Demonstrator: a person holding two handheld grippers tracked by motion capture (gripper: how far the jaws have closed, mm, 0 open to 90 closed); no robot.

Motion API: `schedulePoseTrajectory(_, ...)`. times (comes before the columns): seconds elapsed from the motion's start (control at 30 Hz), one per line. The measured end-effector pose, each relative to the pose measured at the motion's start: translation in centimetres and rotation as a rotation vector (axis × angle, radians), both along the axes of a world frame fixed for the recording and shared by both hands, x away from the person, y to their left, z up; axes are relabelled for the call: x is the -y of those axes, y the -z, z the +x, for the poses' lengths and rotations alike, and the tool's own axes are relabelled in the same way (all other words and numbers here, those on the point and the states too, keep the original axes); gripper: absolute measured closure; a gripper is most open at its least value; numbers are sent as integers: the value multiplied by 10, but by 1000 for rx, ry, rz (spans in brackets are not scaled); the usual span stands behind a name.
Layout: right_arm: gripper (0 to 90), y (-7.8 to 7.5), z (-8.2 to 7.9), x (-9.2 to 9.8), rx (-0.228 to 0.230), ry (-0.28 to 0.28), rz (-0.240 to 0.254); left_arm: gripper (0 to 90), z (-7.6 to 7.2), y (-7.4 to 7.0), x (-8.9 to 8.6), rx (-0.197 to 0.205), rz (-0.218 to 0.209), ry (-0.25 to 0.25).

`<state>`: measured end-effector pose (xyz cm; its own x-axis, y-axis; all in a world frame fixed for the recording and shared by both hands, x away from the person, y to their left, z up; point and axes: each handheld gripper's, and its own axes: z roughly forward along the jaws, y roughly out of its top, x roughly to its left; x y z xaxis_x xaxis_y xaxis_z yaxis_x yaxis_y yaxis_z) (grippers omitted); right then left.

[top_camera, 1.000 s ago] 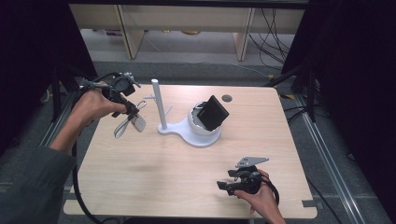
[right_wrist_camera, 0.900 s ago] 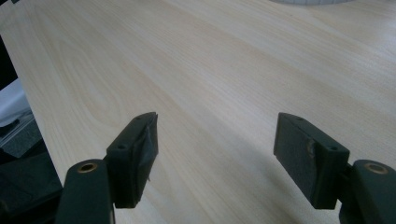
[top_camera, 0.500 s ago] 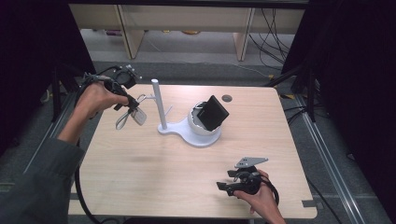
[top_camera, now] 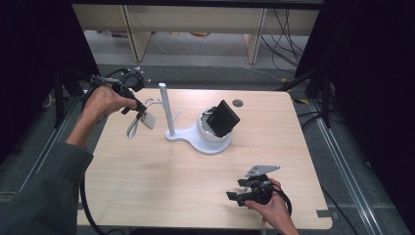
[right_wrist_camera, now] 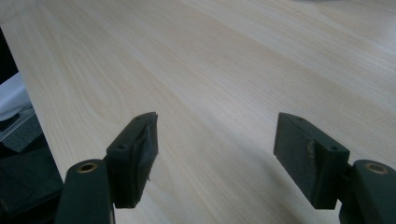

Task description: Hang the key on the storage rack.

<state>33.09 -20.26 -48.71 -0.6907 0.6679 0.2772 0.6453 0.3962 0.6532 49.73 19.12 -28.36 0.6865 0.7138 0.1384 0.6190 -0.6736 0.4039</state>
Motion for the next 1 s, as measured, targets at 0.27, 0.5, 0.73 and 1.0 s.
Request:
schedulePoseTrajectory(0.27, 315, 1, 2, 1, 31, -20, -12, 753, 6, 6, 4, -11, 8, 0)
schedulePoseTrajectory(0.5, 315, 1, 2, 1, 25, -22, -11, 753, 9, 11, 11, -17, 21, 7)
schedulePoseTrajectory(0.73, 315, 1, -1, -2, -10, -5, -5, 751, 13, 18, 18, -22, 46, 3)
schedulePoseTrajectory(1.0, 314, 2, 1, 0, 17, -25, -10, 722, 17, 23, 29, 3, 70, 11)
